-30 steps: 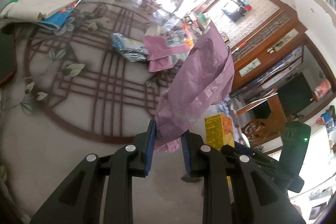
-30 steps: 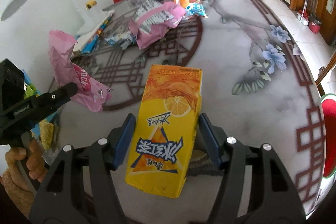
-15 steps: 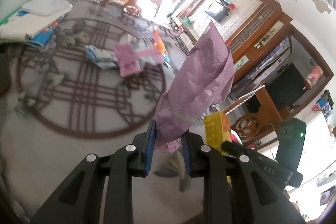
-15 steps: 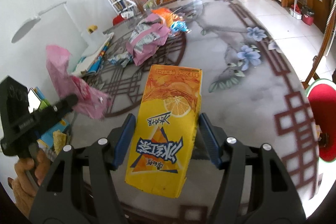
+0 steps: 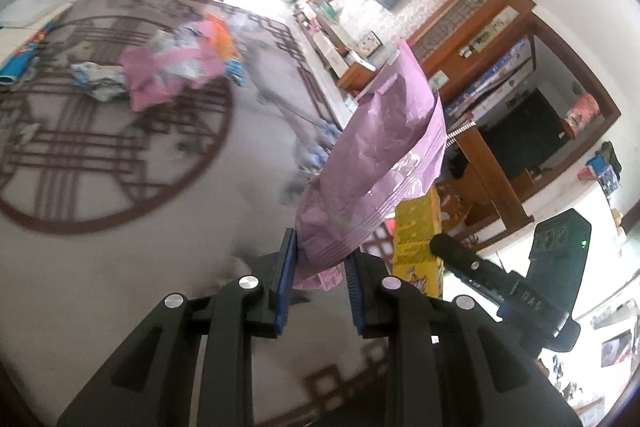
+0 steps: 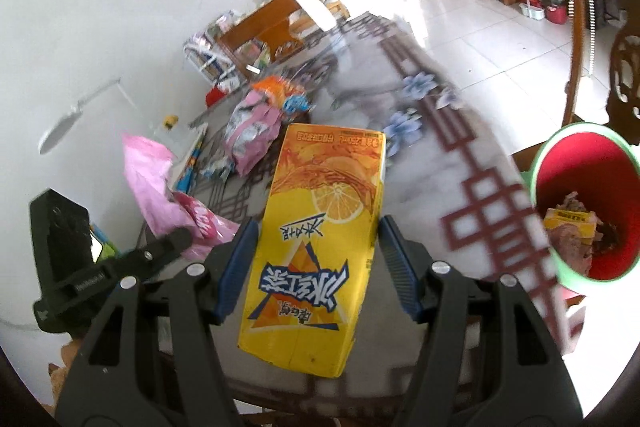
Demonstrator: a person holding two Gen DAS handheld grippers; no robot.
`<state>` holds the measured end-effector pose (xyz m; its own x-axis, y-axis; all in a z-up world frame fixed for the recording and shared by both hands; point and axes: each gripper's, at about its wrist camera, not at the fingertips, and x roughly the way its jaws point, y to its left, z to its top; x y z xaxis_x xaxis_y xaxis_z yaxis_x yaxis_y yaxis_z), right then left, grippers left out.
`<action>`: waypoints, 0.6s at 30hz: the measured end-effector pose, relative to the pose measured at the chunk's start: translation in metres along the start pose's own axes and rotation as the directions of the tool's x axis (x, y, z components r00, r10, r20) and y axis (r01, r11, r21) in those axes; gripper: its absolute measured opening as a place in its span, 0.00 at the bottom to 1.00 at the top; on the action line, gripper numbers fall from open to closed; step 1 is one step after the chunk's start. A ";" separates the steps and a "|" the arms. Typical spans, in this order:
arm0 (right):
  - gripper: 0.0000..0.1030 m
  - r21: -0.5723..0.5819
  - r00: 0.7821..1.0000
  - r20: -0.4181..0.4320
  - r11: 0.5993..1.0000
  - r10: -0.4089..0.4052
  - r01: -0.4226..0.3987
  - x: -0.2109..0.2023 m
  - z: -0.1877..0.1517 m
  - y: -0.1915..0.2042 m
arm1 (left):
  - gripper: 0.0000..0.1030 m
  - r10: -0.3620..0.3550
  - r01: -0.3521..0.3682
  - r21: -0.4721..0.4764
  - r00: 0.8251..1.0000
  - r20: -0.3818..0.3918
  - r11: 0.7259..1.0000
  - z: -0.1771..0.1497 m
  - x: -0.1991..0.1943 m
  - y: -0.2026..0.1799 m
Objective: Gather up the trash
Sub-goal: 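Carry the purple bag and yellow drink carton over the red bin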
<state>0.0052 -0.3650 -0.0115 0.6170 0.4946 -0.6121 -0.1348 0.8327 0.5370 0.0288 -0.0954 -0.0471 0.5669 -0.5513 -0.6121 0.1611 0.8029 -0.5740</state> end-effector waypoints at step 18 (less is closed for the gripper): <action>0.59 0.277 0.970 0.141 0.949 -0.196 0.151 -0.080 0.004 -0.149 | 0.21 -0.109 0.135 0.147 0.979 -0.174 0.980 0.003 0.108 -0.105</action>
<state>-0.0209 -0.5297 -0.0404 0.7344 0.2819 -0.6174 0.1804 0.7959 0.5779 0.0754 -0.2390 -0.0512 0.3966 -0.6663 -0.6315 0.3526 0.7457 -0.5653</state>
